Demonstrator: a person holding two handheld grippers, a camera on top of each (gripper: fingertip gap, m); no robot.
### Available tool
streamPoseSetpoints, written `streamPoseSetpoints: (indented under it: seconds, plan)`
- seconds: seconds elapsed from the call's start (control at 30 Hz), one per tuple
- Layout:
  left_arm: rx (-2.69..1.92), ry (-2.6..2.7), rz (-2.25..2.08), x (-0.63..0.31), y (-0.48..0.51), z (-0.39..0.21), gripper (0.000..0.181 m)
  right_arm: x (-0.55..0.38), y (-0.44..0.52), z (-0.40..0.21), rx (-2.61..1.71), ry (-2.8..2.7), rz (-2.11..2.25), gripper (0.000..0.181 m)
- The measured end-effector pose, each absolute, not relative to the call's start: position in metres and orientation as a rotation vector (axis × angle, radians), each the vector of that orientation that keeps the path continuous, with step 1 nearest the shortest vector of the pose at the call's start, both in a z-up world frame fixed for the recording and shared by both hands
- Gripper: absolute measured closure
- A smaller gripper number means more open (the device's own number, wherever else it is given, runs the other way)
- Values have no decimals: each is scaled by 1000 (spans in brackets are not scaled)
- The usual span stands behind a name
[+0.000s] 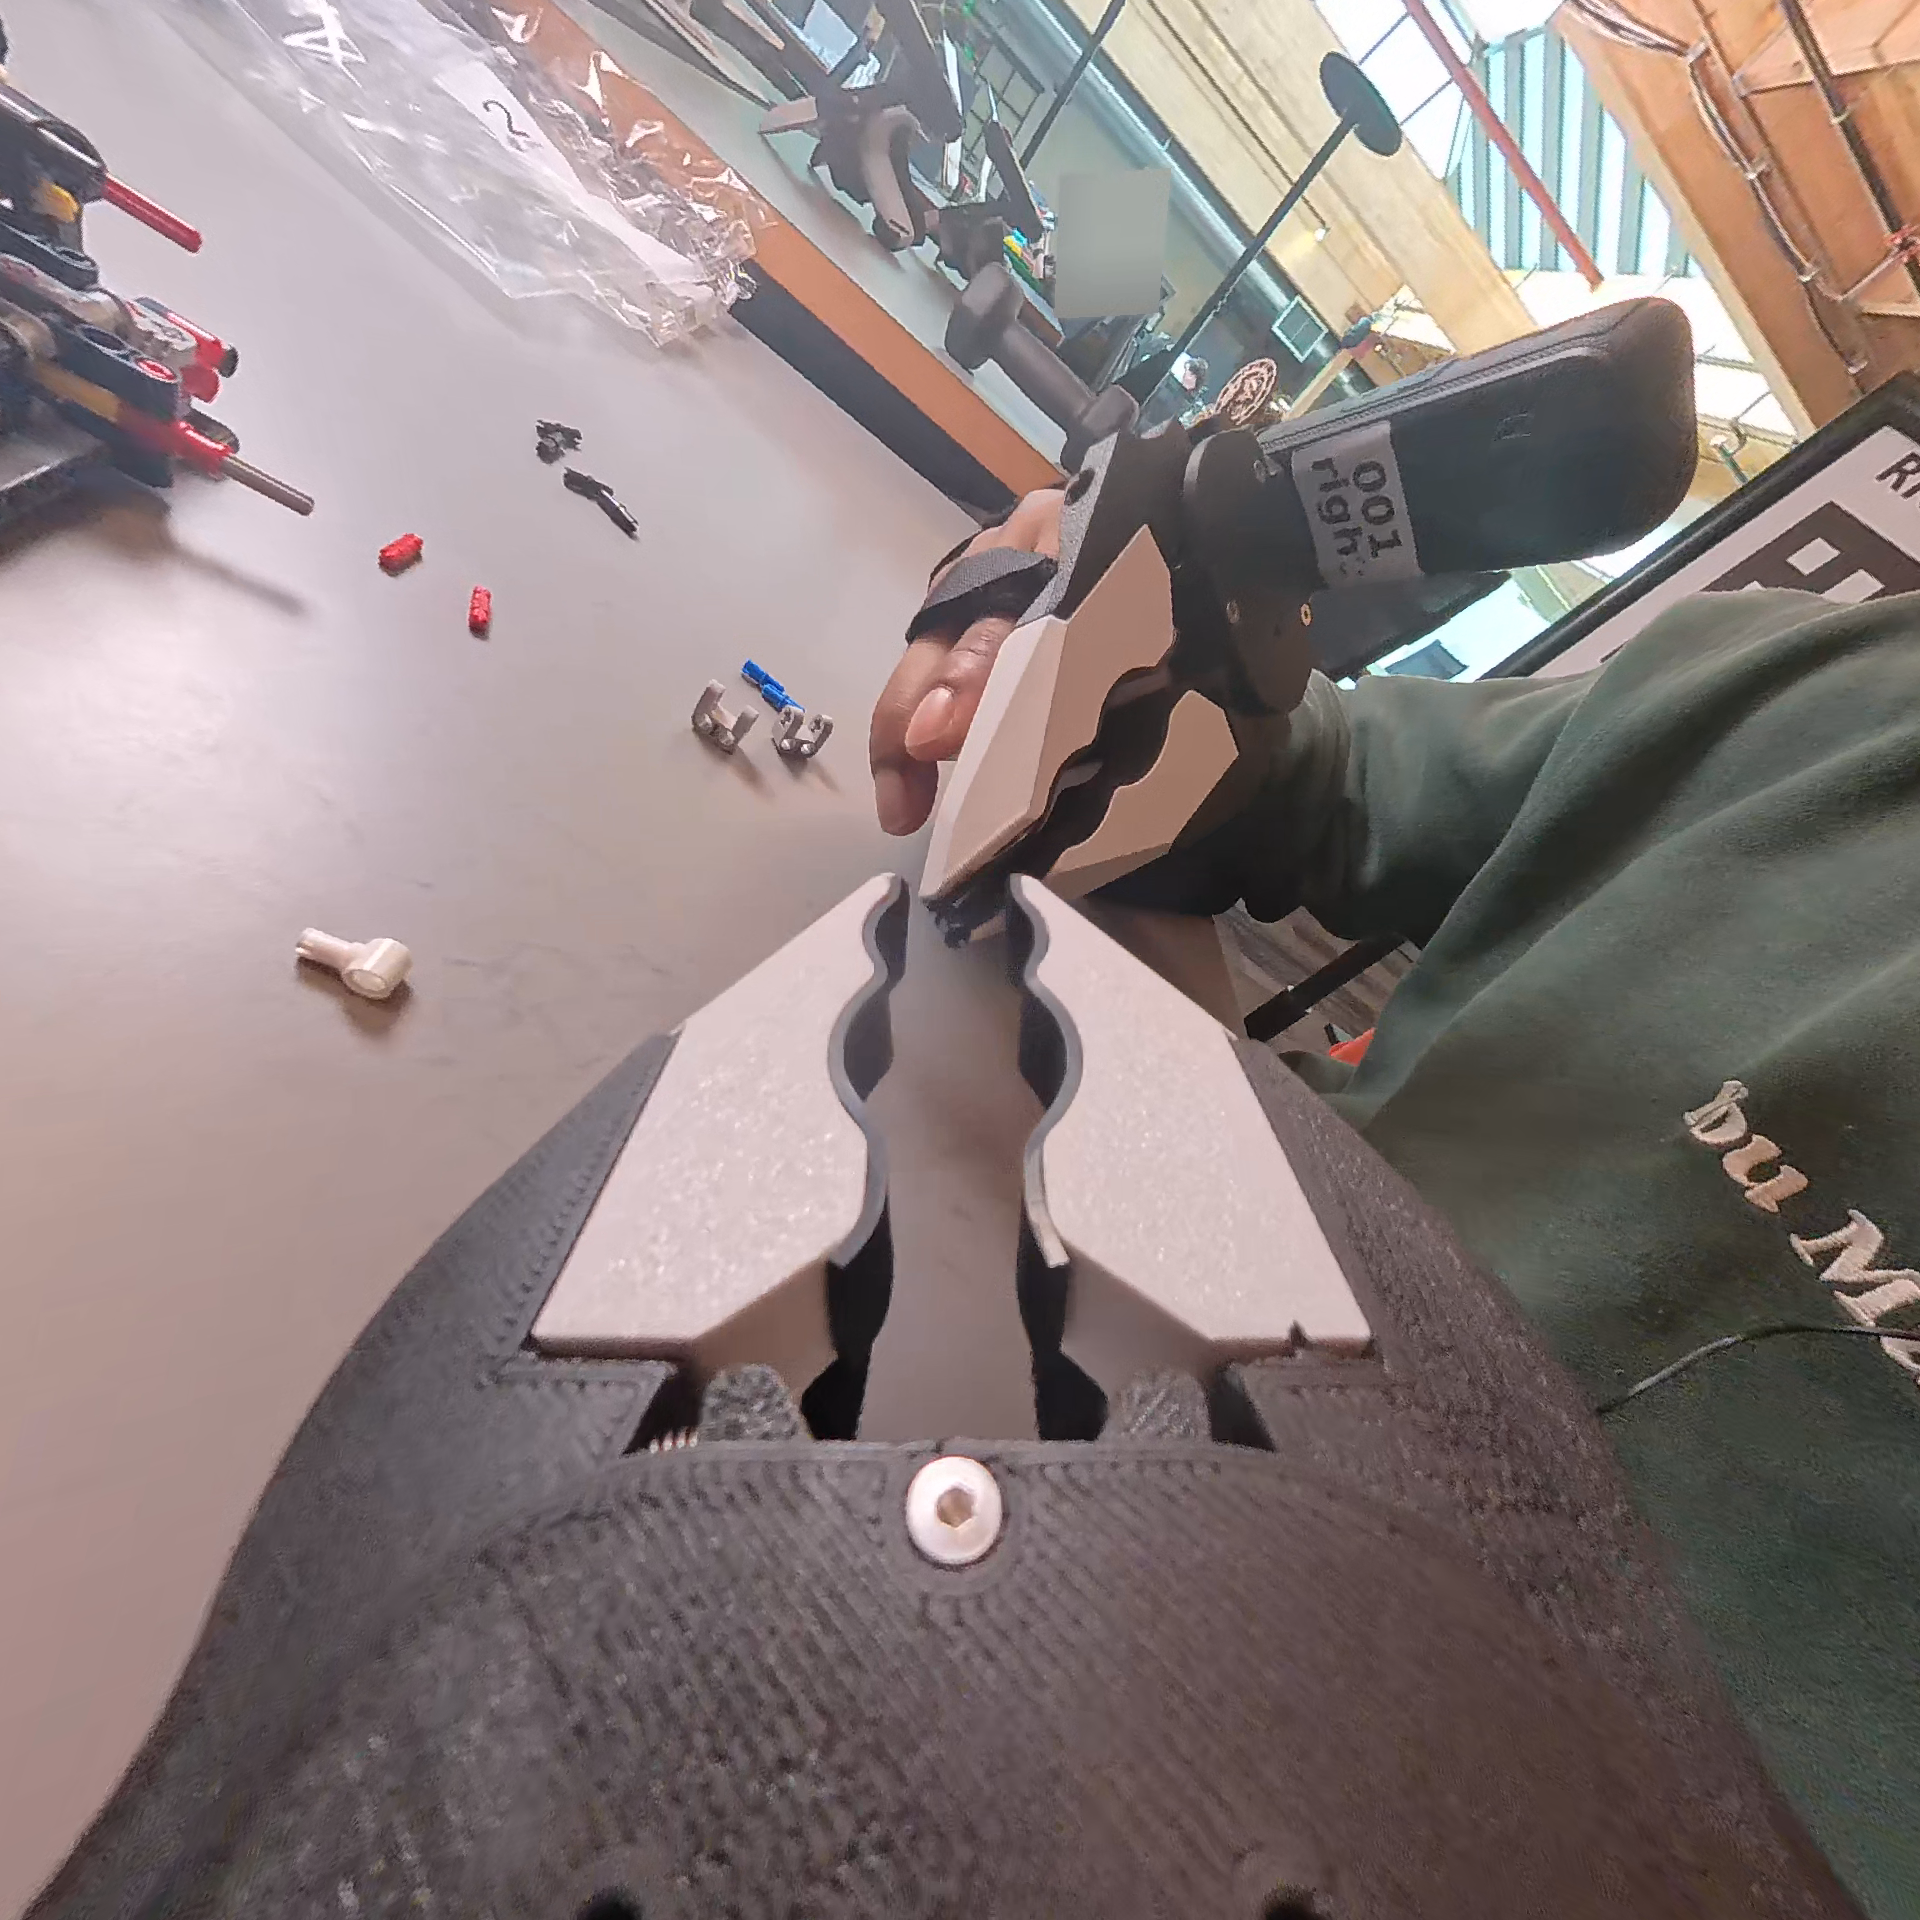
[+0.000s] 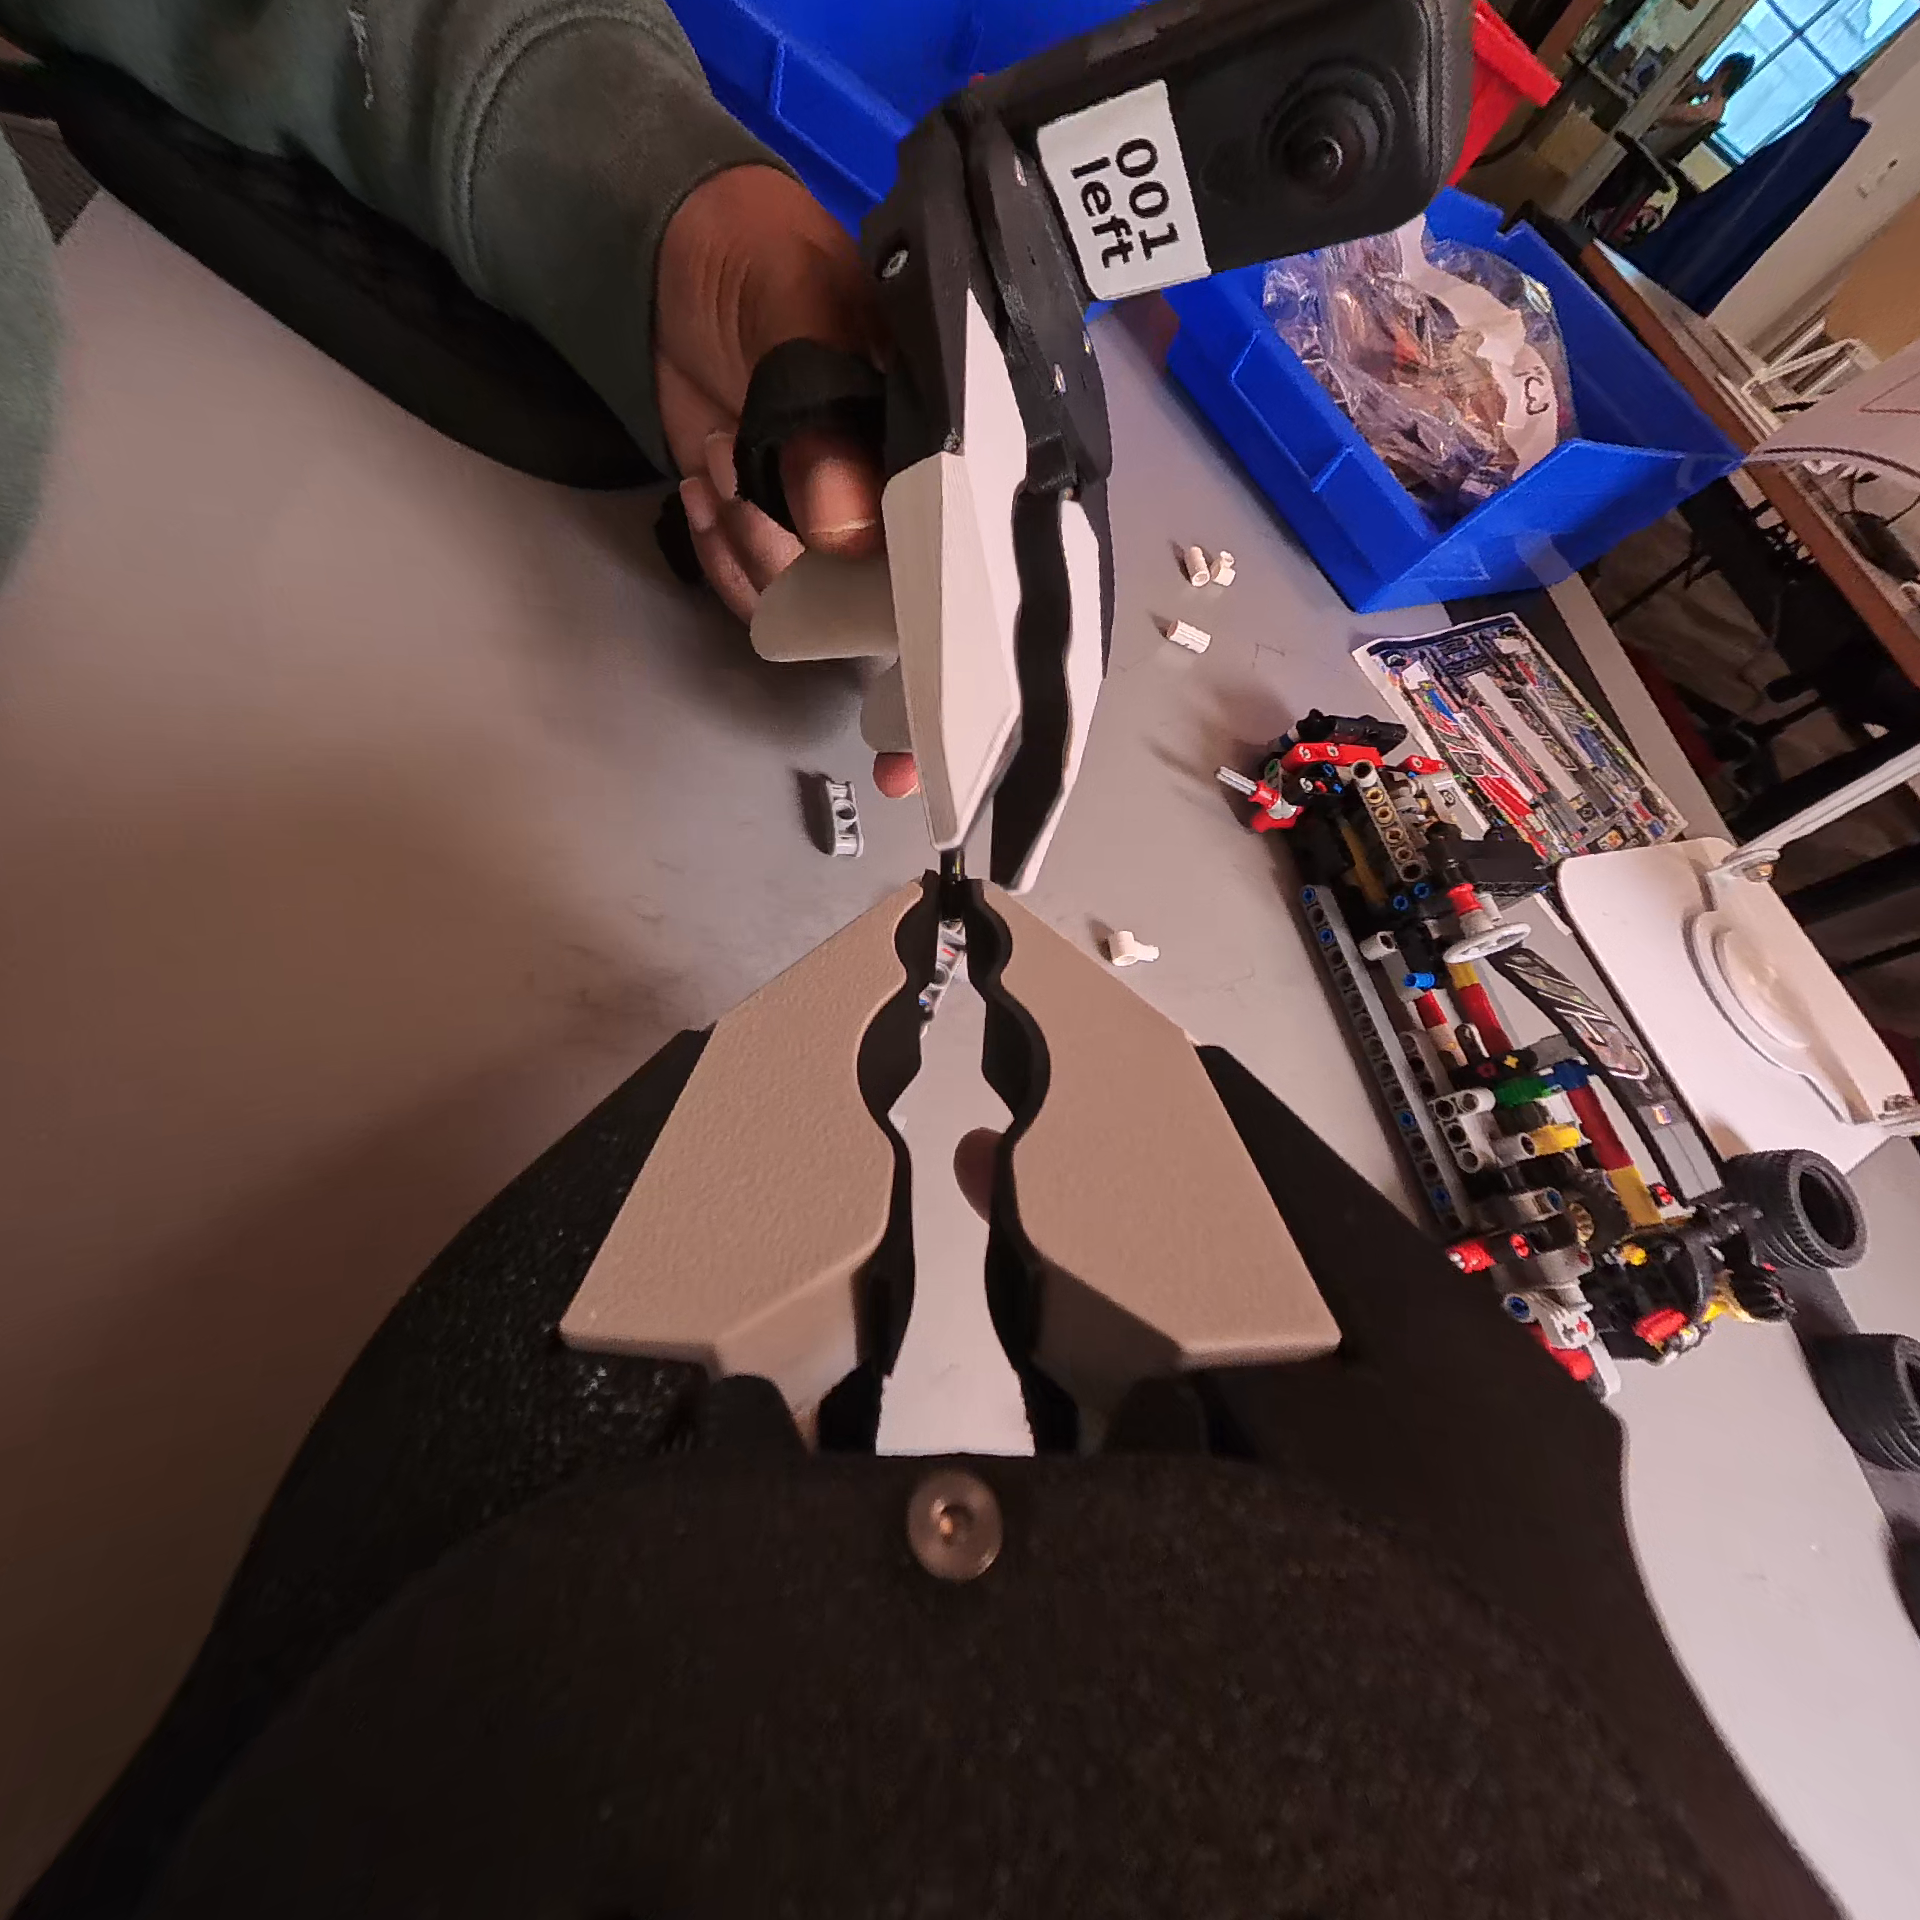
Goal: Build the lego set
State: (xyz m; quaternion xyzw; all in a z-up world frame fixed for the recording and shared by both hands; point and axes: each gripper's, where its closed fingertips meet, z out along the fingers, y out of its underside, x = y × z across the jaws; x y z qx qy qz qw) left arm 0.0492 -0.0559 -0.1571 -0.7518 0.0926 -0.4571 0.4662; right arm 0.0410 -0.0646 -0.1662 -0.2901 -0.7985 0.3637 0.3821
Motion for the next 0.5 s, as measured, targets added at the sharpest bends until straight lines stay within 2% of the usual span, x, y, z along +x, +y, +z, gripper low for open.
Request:
streamPoseSetpoints:
  seconds: [0.3, 0.5]
  plan:
    - [-1835, 223, -1153, 49, -57, -155, 180, 41, -68, -162, -716, -2018, 950, 179]
    - [-1816, 198, -1147, 46, -56, -151, 181, 40, -65, -158, -726, -1985, 968, 179]
